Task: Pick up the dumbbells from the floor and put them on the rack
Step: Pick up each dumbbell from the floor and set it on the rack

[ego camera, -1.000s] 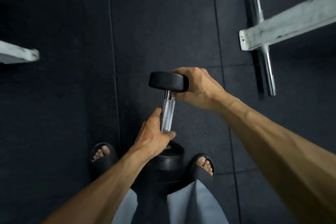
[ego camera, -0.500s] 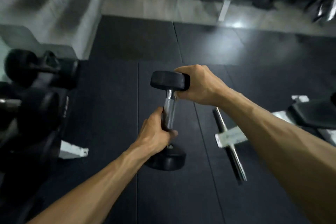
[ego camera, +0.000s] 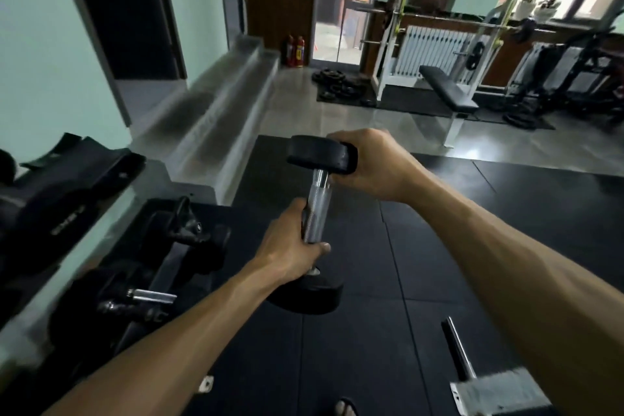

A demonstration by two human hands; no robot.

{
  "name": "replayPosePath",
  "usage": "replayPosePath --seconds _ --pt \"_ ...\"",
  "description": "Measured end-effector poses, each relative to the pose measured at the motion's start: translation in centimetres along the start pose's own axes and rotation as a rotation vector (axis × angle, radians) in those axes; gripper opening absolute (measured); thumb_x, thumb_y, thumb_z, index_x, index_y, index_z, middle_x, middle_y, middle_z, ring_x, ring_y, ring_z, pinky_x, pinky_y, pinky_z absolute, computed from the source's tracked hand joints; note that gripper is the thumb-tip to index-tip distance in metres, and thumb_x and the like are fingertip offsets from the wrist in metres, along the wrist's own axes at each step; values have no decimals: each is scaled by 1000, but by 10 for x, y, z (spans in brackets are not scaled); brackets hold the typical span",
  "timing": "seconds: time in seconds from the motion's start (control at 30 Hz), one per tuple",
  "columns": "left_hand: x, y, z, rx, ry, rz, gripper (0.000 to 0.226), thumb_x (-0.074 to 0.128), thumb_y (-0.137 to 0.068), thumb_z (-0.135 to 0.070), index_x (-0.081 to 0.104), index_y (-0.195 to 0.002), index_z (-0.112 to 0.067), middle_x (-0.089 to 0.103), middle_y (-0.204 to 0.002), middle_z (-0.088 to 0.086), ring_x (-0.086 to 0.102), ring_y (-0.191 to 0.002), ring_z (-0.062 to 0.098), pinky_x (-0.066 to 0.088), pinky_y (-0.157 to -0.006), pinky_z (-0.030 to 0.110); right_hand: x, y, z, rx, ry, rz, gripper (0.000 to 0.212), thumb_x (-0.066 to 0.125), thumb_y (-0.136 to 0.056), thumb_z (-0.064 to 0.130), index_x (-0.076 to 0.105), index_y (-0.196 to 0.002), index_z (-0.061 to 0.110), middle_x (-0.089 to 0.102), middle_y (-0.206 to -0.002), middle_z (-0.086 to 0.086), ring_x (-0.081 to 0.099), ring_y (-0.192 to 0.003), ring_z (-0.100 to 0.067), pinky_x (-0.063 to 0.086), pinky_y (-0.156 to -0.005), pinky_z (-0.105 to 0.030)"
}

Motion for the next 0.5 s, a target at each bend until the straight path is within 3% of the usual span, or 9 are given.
replayPosePath --seconds 0.1,0.37,0.5 --pt "-35 -44 -10 -23 -55 -42 53 80 -75 -18 45 -114 -24 65 -95 3 67 -79 16 55 -53 19 -7 -60 -9 -49 -23 7 27 73 -73 25 67 -99 23 68 -79 6 64 -76 -17 52 -71 -35" --pt "-114 -163 16 -168 -2 -275 52 77 -80 -9 46 -120 -21 60 -104 1 62 -85 15 45 -47 5 39 -233 -31 -245 -144 125 32 75 -75 24 65 -105 24 69 -88 7 65 -83 -13 54 -80 -39" --pt "-158 -196 51 -244 -14 -409 47 77 -80 -11 48 -115 -18 60 -98 1 62 -80 11 47 -49 7 82 -306 -11 -346 -200 223 33 75 -77 19 66 -108 20 69 -91 5 64 -87 -13 53 -84 -39"
Point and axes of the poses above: each hand's wrist, its own y-axis away from the middle knuckle, its own x-axis out of the palm, z = x × y, the point moved 8 cm from there along -y, towards the middle knuckle
